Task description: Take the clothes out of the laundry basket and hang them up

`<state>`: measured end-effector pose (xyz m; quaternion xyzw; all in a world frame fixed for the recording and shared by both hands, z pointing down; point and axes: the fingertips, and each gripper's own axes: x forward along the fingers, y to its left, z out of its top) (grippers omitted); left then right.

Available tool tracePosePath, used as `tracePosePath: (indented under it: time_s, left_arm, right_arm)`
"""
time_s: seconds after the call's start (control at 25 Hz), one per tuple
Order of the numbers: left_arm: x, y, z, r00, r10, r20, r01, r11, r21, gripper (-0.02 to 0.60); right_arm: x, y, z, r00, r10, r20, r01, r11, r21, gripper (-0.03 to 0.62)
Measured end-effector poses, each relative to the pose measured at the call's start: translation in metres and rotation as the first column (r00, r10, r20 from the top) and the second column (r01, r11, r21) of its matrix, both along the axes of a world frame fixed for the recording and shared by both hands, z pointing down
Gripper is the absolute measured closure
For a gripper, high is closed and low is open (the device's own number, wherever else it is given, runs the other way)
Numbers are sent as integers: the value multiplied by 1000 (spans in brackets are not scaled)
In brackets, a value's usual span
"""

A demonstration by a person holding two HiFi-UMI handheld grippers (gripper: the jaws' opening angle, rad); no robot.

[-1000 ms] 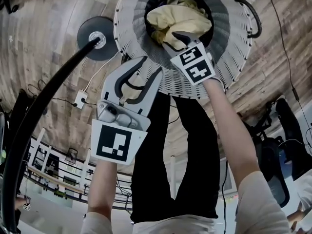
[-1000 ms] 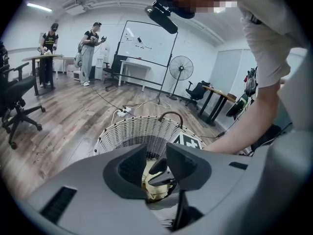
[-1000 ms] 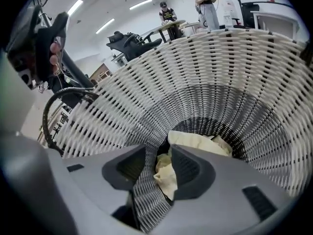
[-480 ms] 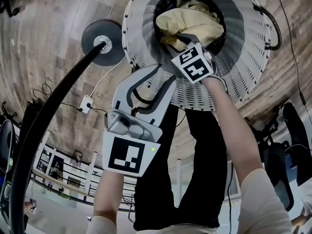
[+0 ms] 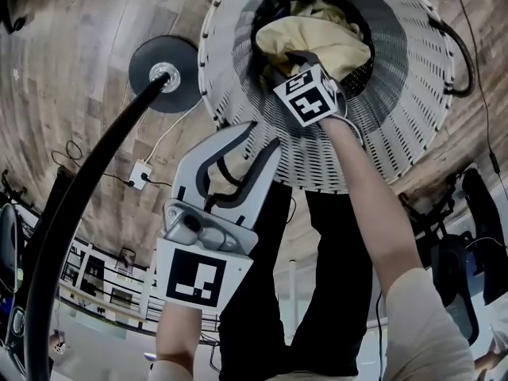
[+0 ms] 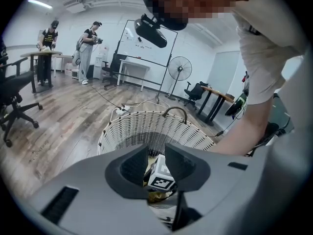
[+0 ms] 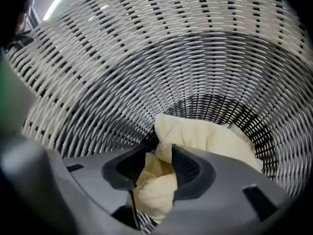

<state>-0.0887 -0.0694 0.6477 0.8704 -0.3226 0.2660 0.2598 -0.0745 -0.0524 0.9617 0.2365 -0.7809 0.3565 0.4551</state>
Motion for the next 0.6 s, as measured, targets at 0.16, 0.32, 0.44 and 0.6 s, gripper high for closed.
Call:
tracePosePath:
  time_s: [0.16, 0.32, 0.44, 0.6]
  left_arm:
    - [3, 1, 2, 1000, -1, -8, 0, 1000, -4, 468]
    - [3, 2, 5, 1000, 7, -16, -7, 1000, -13, 468]
    - [0, 1, 7, 1000, 0, -13, 0, 1000, -23, 475]
    - [-1, 2, 7, 1000, -6, -15, 5, 1000, -28, 477]
  right_arm:
    - [-2, 0, 13, 1000, -24, -16, 24, 1000, 2, 419]
    - [-5, 0, 22, 999, -43, -30, 43, 999, 6, 439]
    - [-7, -5, 25, 998, -55, -40, 56, 998, 16, 458]
    - [-5, -9, 28, 997, -53, -59, 54, 998, 18, 518]
